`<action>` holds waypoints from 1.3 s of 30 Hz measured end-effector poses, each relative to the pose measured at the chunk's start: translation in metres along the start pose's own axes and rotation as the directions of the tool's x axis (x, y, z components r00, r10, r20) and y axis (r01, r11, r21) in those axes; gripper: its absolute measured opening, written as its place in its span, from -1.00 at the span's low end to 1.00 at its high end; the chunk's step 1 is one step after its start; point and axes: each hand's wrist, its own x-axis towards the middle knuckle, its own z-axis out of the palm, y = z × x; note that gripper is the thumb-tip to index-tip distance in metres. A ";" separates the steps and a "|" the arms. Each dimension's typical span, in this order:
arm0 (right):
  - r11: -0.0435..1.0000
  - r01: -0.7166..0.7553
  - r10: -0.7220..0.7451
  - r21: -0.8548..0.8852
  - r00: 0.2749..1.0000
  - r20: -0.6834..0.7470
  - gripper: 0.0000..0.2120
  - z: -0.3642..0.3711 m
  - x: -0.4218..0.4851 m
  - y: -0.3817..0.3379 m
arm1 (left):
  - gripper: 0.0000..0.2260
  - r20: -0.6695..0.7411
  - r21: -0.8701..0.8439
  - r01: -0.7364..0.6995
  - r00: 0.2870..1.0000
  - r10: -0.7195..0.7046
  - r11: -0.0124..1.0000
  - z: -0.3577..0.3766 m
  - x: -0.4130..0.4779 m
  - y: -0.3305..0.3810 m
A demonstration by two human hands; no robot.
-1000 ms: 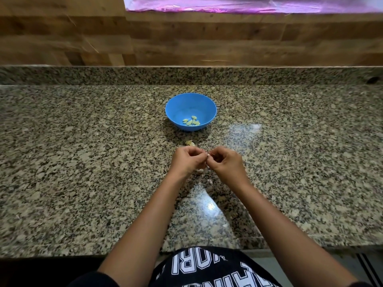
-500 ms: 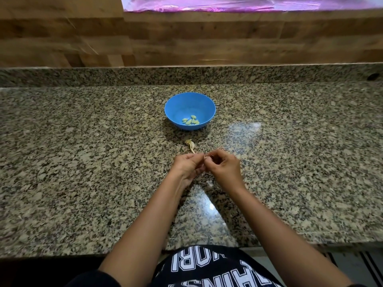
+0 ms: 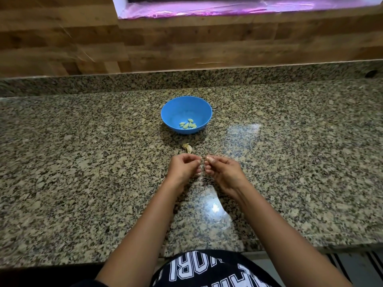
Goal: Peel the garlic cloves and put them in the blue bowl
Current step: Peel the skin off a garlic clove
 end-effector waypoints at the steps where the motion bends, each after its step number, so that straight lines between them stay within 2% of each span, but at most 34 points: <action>1: 1.000 0.016 -0.016 -0.014 1.000 -0.017 -0.89 -0.001 0.001 0.000 | -0.93 0.016 0.053 -0.033 0.999 0.032 0.998 0.000 -0.001 0.001; 6: 0.963 0.124 -0.134 -0.240 0.990 -0.030 -0.93 -0.008 0.005 -0.005 | -0.91 0.086 0.105 -0.109 0.991 0.100 0.988 0.007 -0.002 0.007; 10: 0.852 0.207 -0.223 -0.481 0.974 0.023 -0.94 -0.007 0.002 -0.013 | -0.95 0.091 0.210 -0.179 0.982 0.163 0.961 0.011 0.000 0.010; 12: 0.807 0.226 -0.250 -0.545 0.968 0.031 -0.92 -0.008 0.000 -0.015 | -0.92 0.117 0.323 -0.267 0.963 0.241 0.908 0.013 0.002 0.012; 15: 0.778 0.242 -0.261 -0.580 0.964 0.052 -0.92 -0.010 0.000 -0.016 | -0.88 0.181 0.514 -0.372 0.928 0.326 0.773 0.016 0.001 0.018; 18: 0.720 0.256 -0.292 -0.645 0.955 0.054 -0.92 -0.013 0.002 -0.019 | -0.86 0.175 0.461 -0.327 0.945 0.276 0.825 0.017 0.004 0.015; 23: 0.756 0.262 -0.294 -0.600 0.955 0.047 -0.88 -0.011 0.004 -0.022 | -0.93 0.148 0.217 -0.167 0.980 0.137 0.962 0.020 0.005 0.015; 26: 0.774 0.269 -0.287 -0.573 0.956 0.062 -0.88 -0.012 0.005 -0.021 | -0.86 0.153 0.100 -0.087 0.986 0.071 0.991 0.020 0.006 0.015; 29: 0.810 0.267 -0.274 -0.521 0.959 0.067 -0.92 -0.012 0.004 -0.021 | -0.87 0.167 0.038 -0.069 0.984 0.061 0.997 0.018 0.007 0.014; 33: 0.866 0.268 -0.285 -0.423 0.958 0.024 -0.90 -0.011 0.005 -0.018 | -0.96 0.148 0.056 -0.105 0.984 0.096 0.993 0.017 0.007 0.013; 37: 0.855 0.303 -0.344 -0.421 0.939 -0.022 -0.81 -0.009 0.003 -0.016 | -0.98 0.128 0.219 -0.240 0.968 0.216 0.946 0.018 0.006 0.015; 39: 0.848 0.327 -0.369 -0.417 0.929 -0.021 -0.74 -0.007 0.001 -0.017 | -0.99 0.127 0.229 -0.257 0.964 0.233 0.939 0.018 0.007 0.016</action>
